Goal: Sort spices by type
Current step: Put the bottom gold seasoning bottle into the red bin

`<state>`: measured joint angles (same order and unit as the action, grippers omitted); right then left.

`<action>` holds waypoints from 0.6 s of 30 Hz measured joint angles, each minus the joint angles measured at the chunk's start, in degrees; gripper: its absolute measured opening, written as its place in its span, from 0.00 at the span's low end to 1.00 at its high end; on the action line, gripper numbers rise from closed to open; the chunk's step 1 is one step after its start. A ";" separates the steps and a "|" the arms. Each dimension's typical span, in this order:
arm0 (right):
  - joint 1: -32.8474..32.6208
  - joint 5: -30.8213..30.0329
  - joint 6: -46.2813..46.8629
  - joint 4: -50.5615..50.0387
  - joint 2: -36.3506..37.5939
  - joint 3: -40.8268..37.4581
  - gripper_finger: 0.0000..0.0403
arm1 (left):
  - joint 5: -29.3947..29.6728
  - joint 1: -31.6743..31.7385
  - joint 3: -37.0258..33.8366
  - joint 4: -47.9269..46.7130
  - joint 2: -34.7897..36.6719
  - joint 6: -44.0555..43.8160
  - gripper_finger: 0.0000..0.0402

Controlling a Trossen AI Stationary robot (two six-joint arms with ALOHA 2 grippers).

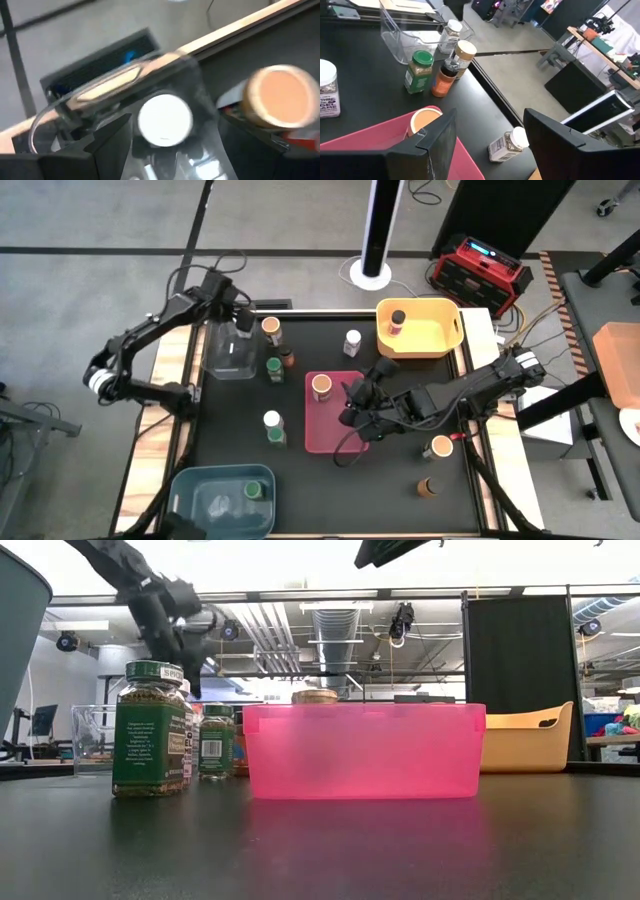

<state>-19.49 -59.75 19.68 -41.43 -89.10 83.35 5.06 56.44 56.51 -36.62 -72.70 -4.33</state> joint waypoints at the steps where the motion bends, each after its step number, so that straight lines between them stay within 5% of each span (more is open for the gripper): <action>1: 0.00 0.04 -0.02 0.00 0.00 0.00 0.54 | 0.02 -1.06 0.00 -0.05 1.23 -0.17 0.69; 12: -0.75 8.57 -0.35 -0.81 0.00 0.00 0.54 | 0.44 -23.68 -4.41 1.50 17.90 -0.98 0.69; 18: -1.16 19.25 3.77 -3.60 0.84 0.00 0.54 | 0.48 -38.15 -11.87 7.35 26.95 -4.27 0.69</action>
<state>-20.64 -40.50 23.46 -45.03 -88.26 83.35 5.54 18.29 44.64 -29.27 -45.75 -8.60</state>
